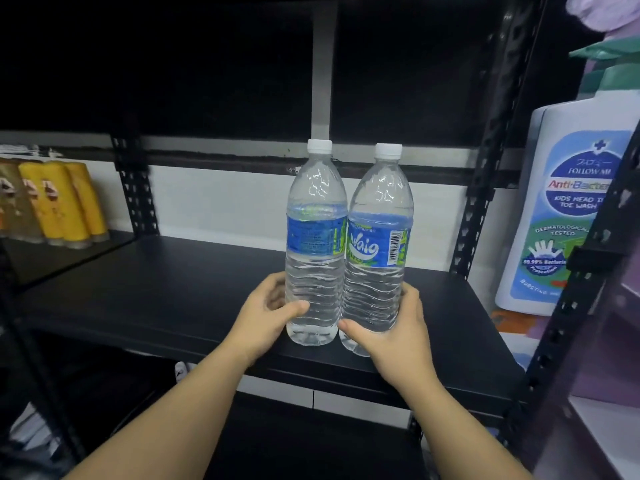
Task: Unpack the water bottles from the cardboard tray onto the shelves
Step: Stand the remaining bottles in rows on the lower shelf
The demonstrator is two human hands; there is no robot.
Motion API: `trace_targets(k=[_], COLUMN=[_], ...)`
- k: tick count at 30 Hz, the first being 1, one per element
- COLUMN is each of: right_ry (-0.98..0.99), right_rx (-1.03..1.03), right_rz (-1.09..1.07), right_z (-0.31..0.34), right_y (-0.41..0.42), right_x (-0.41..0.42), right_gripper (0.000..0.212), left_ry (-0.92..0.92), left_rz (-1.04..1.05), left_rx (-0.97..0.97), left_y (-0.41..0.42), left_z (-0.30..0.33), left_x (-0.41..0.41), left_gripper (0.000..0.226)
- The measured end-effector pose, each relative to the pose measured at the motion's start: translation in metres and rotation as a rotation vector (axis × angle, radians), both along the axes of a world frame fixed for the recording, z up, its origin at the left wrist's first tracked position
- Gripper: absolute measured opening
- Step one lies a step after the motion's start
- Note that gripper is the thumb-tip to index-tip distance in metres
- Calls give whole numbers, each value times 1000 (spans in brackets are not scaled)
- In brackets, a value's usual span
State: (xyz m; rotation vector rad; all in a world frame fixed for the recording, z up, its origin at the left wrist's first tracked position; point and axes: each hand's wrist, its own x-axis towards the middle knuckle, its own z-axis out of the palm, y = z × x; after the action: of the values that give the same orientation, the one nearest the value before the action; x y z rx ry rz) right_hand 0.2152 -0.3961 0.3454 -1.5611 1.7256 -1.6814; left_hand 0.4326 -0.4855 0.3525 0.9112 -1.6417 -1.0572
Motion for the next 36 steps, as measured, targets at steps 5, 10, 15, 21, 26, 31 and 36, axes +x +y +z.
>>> trace_targets(k=[5, 10, 15, 21, 26, 31, 36], right_ry=[-6, 1, -8, -19, -17, -34, -37], right_rx=[5, 12, 3, -5, 3, 36, 62], right_rz=[9, 14, 22, 29, 3, -4, -39], right_z=[-1, -1, -1, 0, 0, 3, 5], right_y=[-1, -4, -7, -6, -6, -2, 1], right_x=[-2, -7, -7, -5, -4, 0, 2], right_gripper=[94, 95, 96, 94, 96, 96, 96], left_ry=[-72, -43, -63, -129, -226, -258, -215], left_rz=[-10, -84, 46, -72, -72, -104, -94], left_rx=[31, 100, 110, 110, 41, 28, 27], left_y=[-1, -2, -6, -6, -3, -6, -7], left_z=[3, 8, 5, 5, 7, 6, 3], left_x=[-3, 0, 0, -3, -12, -6, -2], left_gripper=[73, 56, 74, 72, 94, 73, 76])
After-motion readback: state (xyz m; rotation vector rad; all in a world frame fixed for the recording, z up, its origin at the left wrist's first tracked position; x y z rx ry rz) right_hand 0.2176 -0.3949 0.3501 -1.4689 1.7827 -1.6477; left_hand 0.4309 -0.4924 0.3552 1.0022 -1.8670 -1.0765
